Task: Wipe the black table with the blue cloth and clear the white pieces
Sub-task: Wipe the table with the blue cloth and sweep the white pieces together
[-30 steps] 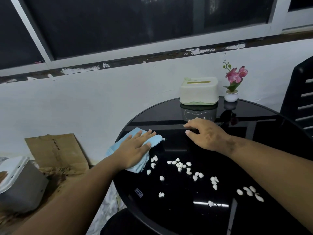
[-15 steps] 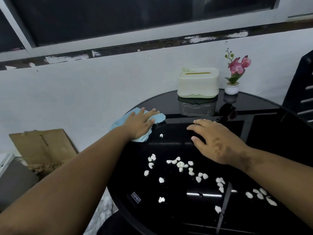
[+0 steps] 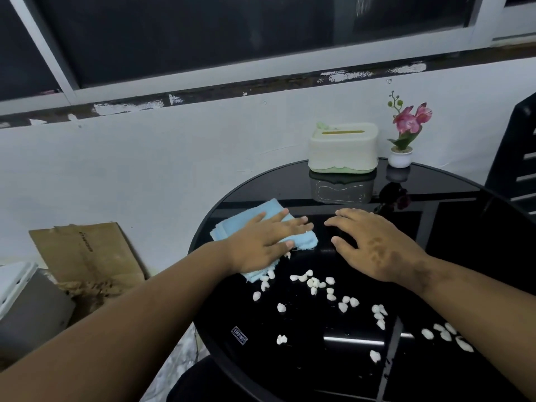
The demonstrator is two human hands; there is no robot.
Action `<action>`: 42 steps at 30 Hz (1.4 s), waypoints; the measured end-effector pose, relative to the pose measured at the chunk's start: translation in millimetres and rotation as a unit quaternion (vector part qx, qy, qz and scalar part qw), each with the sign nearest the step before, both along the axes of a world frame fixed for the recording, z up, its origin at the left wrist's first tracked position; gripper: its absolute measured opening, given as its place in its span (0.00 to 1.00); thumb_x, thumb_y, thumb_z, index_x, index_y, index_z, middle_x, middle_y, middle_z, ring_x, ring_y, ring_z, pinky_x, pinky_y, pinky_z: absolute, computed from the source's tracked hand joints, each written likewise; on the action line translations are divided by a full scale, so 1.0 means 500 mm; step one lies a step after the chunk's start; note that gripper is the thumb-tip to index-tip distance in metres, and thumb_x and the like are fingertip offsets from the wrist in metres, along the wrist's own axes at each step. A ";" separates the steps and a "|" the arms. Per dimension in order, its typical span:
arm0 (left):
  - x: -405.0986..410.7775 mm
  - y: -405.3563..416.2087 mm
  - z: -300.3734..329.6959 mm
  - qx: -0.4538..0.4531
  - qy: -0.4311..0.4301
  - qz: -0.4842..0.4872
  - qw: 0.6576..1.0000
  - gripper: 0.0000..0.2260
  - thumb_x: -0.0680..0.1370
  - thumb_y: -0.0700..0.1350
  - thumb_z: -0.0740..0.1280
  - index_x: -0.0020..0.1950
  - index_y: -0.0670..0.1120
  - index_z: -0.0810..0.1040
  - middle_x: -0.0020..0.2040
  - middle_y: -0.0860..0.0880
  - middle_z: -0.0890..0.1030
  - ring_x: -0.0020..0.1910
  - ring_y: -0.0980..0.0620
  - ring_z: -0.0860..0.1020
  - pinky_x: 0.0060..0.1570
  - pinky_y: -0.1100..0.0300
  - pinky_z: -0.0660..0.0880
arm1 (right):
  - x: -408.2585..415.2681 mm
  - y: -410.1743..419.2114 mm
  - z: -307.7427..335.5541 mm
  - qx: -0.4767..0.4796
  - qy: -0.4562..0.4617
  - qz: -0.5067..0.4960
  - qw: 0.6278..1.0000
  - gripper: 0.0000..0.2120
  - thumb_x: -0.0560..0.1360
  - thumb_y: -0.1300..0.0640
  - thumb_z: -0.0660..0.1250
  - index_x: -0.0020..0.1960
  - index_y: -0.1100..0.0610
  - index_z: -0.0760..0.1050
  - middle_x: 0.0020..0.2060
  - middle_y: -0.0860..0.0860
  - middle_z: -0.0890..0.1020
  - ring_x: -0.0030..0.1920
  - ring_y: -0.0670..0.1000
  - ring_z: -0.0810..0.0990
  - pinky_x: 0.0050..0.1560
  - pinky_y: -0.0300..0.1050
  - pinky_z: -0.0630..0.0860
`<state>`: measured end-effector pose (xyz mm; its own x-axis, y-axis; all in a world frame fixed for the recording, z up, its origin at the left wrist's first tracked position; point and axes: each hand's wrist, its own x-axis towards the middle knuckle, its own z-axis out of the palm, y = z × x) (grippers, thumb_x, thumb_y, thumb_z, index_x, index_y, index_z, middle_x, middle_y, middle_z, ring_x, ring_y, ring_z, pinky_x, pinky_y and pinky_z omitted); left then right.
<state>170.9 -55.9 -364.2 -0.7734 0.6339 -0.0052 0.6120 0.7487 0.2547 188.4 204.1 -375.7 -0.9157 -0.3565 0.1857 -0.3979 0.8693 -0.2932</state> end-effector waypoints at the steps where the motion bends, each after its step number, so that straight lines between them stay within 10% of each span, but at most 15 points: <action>1: 0.013 0.001 -0.001 0.000 -0.001 -0.006 1.000 0.21 0.84 0.55 0.49 0.77 0.65 0.54 0.78 0.65 0.52 0.78 0.58 0.43 0.76 0.46 0.39 | 0.001 0.000 -0.001 -0.001 -0.001 -0.001 1.000 0.22 0.80 0.43 0.55 0.74 0.41 0.64 0.76 0.44 0.63 0.77 0.46 0.56 0.78 0.49 0.50; 17: -0.021 -0.032 0.000 -0.019 0.036 0.111 0.993 0.21 0.81 0.64 0.49 0.75 0.69 0.54 0.79 0.60 0.51 0.79 0.55 0.45 0.74 0.36 0.46 | -0.005 0.002 -0.005 -0.004 -0.007 -0.004 1.000 0.22 0.81 0.42 0.54 0.74 0.40 0.63 0.77 0.42 0.61 0.78 0.45 0.54 0.76 0.46 0.45; 32: 0.038 -0.073 -0.017 0.017 0.028 0.074 0.997 0.23 0.80 0.64 0.48 0.76 0.68 0.55 0.79 0.61 0.55 0.78 0.57 0.50 0.75 0.43 0.55 | -0.004 0.004 -0.001 -0.004 0.001 0.002 1.000 0.21 0.80 0.42 0.56 0.73 0.40 0.65 0.75 0.43 0.64 0.77 0.46 0.57 0.77 0.50 0.51; 42: 0.204 0.019 -0.012 0.021 0.043 0.213 0.976 0.22 0.82 0.60 0.49 0.77 0.66 0.52 0.79 0.61 0.50 0.79 0.55 0.48 0.72 0.49 0.51 | -0.003 0.006 -0.007 0.000 0.008 0.007 1.000 0.21 0.80 0.43 0.55 0.73 0.42 0.65 0.75 0.44 0.65 0.76 0.46 0.59 0.77 0.51 0.52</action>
<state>272.8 -46.5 -370.2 -0.9631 0.2535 0.0907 0.2685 0.9299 0.2516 186.9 206.9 -379.2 -0.9072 -0.3699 0.2004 -0.4153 0.8634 -0.2864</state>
